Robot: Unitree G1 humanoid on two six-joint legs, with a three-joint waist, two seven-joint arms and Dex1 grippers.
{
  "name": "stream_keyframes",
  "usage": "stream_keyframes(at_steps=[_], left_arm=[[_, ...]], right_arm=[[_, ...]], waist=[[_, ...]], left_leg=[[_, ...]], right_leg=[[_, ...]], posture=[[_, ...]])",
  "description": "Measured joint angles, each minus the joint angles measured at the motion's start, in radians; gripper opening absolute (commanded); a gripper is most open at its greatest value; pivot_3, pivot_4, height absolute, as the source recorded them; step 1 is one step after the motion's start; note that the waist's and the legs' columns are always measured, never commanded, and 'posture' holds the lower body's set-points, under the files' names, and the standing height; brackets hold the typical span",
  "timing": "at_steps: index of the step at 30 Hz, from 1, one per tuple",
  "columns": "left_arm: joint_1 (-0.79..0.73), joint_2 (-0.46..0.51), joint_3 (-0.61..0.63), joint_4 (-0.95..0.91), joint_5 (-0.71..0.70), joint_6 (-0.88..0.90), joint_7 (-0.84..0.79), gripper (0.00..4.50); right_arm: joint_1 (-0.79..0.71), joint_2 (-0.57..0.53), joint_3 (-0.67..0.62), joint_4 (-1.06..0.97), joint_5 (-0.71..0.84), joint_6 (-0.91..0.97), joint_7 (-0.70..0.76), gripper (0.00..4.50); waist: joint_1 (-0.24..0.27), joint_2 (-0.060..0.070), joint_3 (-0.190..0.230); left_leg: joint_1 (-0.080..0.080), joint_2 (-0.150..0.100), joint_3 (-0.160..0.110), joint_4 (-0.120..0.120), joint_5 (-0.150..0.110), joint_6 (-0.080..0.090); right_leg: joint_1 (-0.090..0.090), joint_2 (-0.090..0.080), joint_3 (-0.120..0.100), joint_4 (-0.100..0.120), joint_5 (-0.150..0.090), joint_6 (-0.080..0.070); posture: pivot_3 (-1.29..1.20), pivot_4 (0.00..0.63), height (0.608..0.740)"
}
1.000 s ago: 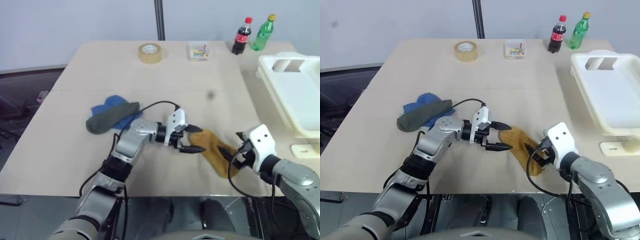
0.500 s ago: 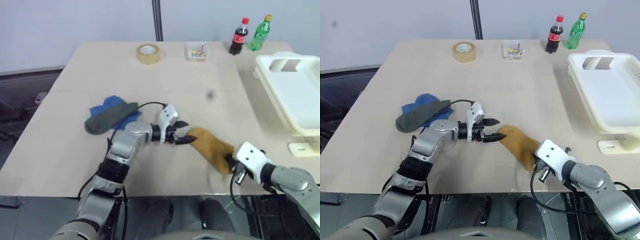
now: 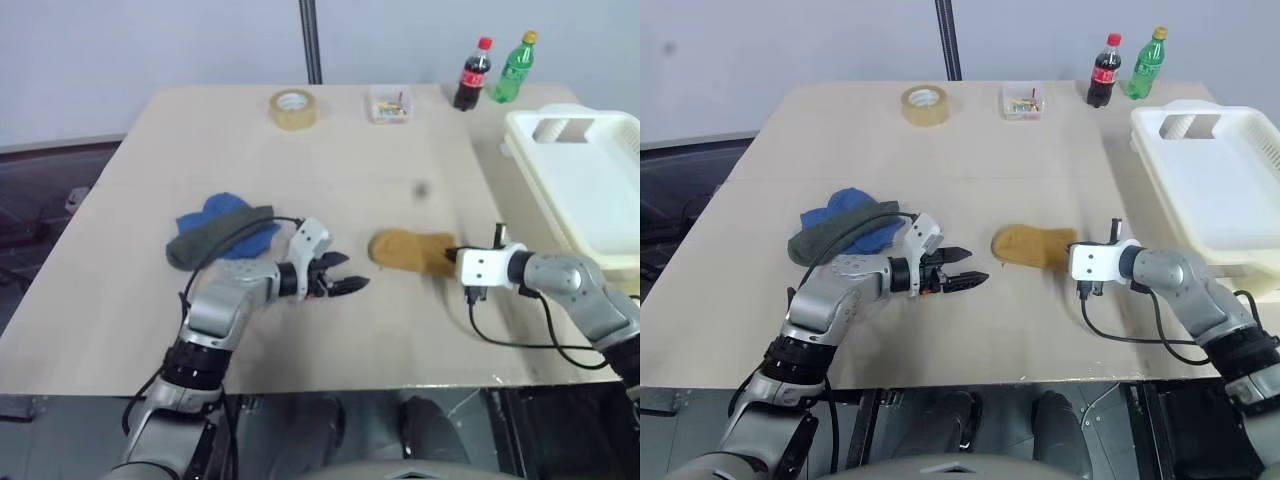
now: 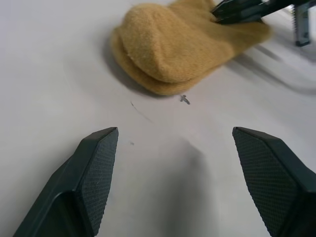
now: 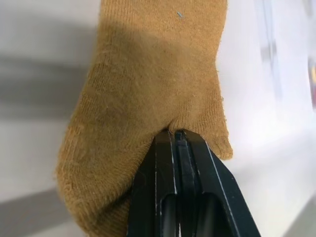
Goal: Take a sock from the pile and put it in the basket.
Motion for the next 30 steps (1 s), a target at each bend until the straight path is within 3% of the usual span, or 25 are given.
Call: stream_keyframes(at_steps=[8,18,30], left_arm=[[-0.067,-0.107,0.074,0.046,-0.047,0.128,0.171,3.95],[-0.169,-0.171,0.039,0.167,-0.054,0.136,0.191,3.95],[-0.063,0.016,0.13,-0.033,-0.212,0.38,0.156,3.95]], right_arm=[[-0.028,0.076,-0.008,0.088,0.01,-0.157,0.053,0.03],[-0.016,0.107,-0.027,0.064,0.01,-0.142,0.079,0.03],[-0.007,0.135,-0.032,0.009,0.007,-0.07,0.098,0.03]], waist=[[0.002,0.0,0.0],[0.002,0.001,-0.001],[-0.004,0.001,-0.001]], left_leg=[[0.001,0.0,0.0,-0.001,0.0,0.0],[0.001,0.0,0.0,0.0,0.0,-0.001],[0.002,0.001,0.002,-0.004,0.0,-0.001]], right_leg=[[0.0,0.0,0.0,0.0,0.0,0.0],[0.0,0.0,0.001,0.0,0.0,0.0],[-0.002,0.001,0.004,0.0,0.0,0.0]], posture=[[0.0,0.15,0.74],[0.0,0.15,0.74],[0.0,0.15,0.74]])
